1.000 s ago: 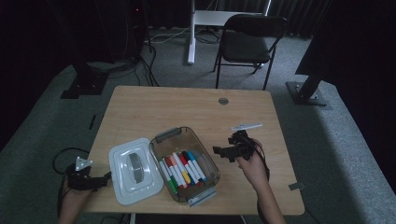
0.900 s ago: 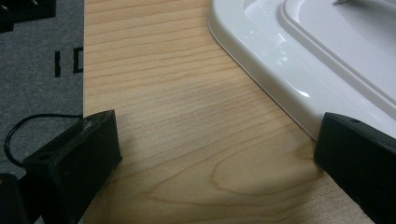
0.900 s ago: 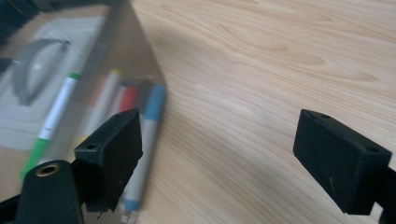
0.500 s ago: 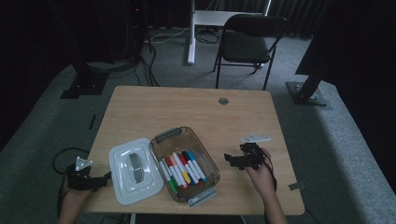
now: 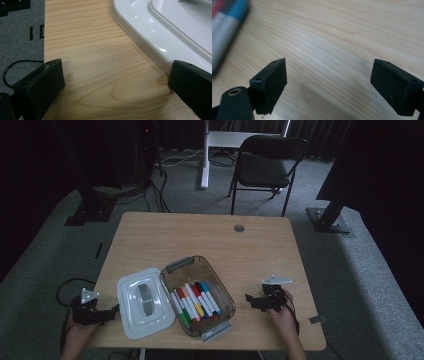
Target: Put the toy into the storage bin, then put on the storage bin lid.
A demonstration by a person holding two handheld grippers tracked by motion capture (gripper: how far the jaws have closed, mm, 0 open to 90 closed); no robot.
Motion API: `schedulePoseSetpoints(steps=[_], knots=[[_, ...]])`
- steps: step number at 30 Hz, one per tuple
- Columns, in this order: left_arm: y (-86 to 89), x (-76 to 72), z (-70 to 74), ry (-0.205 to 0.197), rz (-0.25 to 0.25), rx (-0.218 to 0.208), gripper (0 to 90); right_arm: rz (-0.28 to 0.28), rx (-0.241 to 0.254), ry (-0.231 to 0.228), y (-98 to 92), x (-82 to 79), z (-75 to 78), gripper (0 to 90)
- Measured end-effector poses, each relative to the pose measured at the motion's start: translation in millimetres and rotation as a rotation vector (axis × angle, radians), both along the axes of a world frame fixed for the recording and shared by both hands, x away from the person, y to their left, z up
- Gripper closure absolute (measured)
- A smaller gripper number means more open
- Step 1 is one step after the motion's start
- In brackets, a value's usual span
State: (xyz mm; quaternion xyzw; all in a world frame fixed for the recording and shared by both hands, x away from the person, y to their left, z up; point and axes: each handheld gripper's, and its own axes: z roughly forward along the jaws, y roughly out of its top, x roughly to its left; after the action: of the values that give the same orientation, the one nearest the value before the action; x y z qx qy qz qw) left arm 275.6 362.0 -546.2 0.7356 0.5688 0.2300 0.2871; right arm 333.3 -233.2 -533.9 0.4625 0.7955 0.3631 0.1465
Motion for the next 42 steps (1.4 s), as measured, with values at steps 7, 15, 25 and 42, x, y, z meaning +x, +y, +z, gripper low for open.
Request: schedulePoseSetpoints(steps=[7, 15, 25, 42], knots=[[-1.7, -0.9, 0.0, 0.000, 0.027, -0.001, 0.7, -0.017, -0.004, -0.027, -0.5, 0.5, -13.9, 12.4], [-1.7, -1.7, 0.0, -0.002, 0.029, 0.000, 0.7, -0.032, -0.079, -0.058, 6.9, -1.8, -15.6, 13.2], [1.1, -5.1, 11.4, 0.049, 0.044, -0.010, 0.8, -0.035, -0.079, -0.058, 7.0, -2.0, -15.6, 13.0], [-40.2, -16.0, 33.8, 0.007, -0.112, -0.084, 0.8, -0.036, -0.079, -0.058, 7.0, -1.9, -15.6, 13.1]])
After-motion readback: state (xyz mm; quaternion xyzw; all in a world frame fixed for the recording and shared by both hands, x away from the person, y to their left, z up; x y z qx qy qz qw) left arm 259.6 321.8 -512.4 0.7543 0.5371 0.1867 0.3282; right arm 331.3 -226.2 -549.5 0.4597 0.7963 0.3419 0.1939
